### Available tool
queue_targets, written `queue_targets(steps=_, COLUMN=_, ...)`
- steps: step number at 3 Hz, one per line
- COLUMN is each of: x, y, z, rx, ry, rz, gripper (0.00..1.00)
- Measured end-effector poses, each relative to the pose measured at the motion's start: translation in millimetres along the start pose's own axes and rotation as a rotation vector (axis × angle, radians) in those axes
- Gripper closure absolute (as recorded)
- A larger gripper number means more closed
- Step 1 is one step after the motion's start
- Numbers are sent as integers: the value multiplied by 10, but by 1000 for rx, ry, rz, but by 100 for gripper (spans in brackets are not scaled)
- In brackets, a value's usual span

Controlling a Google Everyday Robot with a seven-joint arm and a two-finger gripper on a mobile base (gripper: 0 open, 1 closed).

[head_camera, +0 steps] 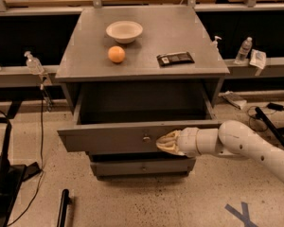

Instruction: Close top drawer

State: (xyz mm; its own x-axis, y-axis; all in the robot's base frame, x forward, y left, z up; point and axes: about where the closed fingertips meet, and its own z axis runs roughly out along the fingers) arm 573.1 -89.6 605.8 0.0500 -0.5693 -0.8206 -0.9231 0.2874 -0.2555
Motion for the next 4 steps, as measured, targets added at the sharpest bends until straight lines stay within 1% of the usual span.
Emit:
queue_targets(steps=1, x=-34, y=-582, z=16, rx=21, ry=26, rz=-26, gripper=100)
queue_targets(steps=2, x=-35, y=-581, z=17, rx=21, ry=26, rz=-26, gripper=100)
queue_targets(steps=3, x=15, y=-611, z=85, rx=23, ry=11, rz=-24, gripper=100)
queue_targets(steps=4, x=135, y=-794, z=200, rx=44, ry=1, rz=-27, gripper=100)
